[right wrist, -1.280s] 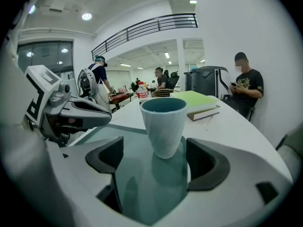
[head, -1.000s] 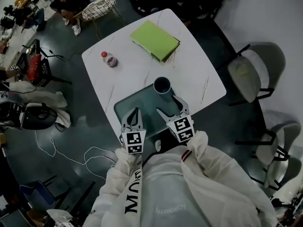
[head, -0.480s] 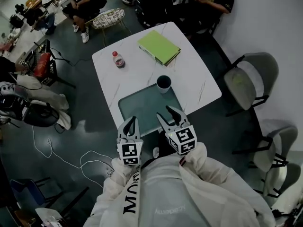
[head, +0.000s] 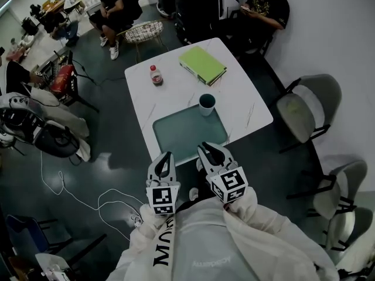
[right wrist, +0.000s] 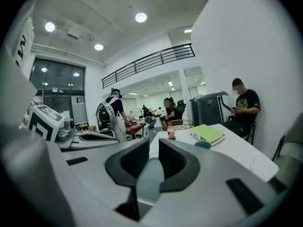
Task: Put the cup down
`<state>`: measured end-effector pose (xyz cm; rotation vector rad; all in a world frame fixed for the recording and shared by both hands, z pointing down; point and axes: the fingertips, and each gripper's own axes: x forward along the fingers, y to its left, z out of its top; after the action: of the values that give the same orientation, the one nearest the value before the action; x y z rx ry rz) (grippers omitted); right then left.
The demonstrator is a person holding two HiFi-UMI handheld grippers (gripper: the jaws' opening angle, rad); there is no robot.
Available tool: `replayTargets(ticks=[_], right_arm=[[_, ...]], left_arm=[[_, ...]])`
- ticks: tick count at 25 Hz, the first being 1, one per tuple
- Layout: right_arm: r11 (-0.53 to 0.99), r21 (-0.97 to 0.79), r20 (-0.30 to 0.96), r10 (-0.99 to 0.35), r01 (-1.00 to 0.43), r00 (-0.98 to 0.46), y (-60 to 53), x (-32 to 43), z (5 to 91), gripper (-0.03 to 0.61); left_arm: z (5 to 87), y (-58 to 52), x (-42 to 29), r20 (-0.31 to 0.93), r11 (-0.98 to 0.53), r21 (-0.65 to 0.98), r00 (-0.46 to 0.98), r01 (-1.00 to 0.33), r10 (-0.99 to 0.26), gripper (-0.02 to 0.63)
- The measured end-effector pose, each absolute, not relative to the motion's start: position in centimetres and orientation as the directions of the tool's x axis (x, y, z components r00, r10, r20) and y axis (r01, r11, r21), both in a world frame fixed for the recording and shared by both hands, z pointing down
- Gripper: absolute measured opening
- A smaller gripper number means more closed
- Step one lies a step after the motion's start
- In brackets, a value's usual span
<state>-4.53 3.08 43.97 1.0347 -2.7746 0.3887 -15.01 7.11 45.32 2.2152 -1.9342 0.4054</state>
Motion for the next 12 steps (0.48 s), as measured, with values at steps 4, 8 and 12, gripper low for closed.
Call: replayTargets(ticks=[4,8,12], right_arm=[[0.724,-0.182,0.186,-0.639,-0.665,-0.747,4.6,-4.0,41.8,0.026],[0.718,-0.19,0.16,-0.651,-0.67,-0.742,6.0,-3.3,40.1,0.008],[0.726,-0.198,0.139,-0.644,-0.659,-0.752,7.0,-3.2,39.0,0.008]], left_arm=[[43.5,8.5,-14.2,0.291,-0.158,-0.034,0.141,-0.987,-0.946,0.014],[41.1,9.5,-13.3,0.258,-0.176,-0.05,0.158,-0.983,-0.953,0.014],[39.9,10.1,-12.8,0.243,-0.175,-0.062,0.155,-0.983,-0.958,0.014]])
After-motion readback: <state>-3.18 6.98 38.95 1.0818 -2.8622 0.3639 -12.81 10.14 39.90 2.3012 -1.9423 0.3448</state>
